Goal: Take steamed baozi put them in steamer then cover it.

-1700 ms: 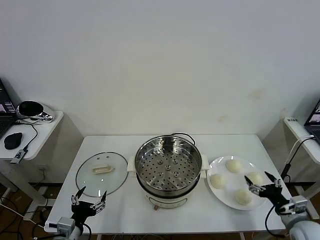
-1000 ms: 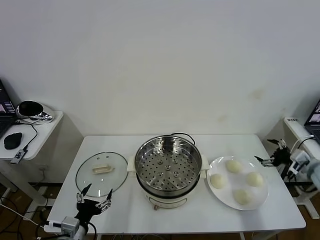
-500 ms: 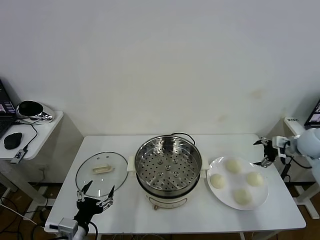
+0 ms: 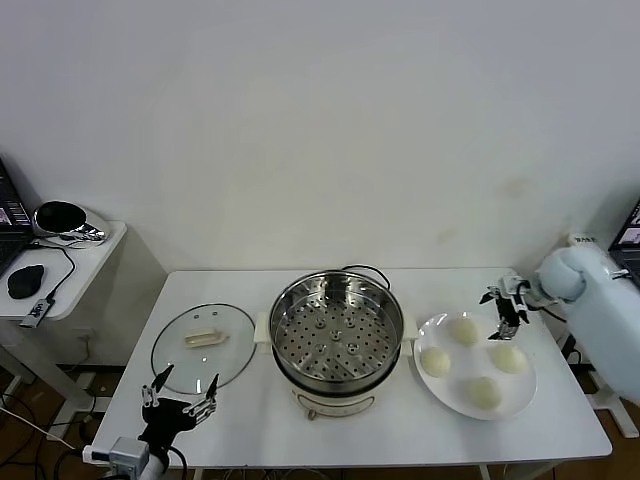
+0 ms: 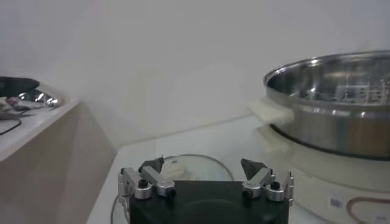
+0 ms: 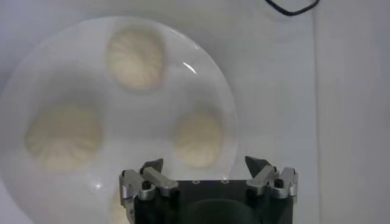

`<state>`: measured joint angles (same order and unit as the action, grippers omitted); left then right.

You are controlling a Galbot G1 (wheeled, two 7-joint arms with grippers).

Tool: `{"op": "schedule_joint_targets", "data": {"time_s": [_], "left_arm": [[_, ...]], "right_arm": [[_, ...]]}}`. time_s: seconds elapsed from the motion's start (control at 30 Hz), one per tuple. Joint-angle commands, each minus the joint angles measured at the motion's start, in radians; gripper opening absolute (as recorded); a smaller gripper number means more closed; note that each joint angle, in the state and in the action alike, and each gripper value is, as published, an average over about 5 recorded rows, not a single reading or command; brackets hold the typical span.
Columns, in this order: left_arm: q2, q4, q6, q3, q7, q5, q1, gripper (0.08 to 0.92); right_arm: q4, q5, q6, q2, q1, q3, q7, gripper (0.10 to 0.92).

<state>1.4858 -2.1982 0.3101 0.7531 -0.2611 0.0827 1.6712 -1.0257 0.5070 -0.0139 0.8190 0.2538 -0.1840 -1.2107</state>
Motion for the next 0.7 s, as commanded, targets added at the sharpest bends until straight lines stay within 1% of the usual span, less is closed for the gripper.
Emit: {"op": "schedule_joint_targets", "data": {"time_s": [0.03,0.3,0.7], "left_arm": [[0.000,0.018,0.003,0.007,0.002,0.001,0.003,0.823],[-0.004,0.033,0.004,0.016,0.001,-0.011,0.006,0.823],[-0.003,0.048,0.005,0.013,0.000,-0.009,0.005,0.823]], "right_arm": [[0.107,0.075,-0.023,0.086,-0.040,-0.041,0.006,0.823],[0.122,0.119,-0.027,0.104,-0.013,-0.020,0.039,0.823],[0.146,0.123,-0.016,0.116,-0.010,-0.013,0.057,0.823]]}}
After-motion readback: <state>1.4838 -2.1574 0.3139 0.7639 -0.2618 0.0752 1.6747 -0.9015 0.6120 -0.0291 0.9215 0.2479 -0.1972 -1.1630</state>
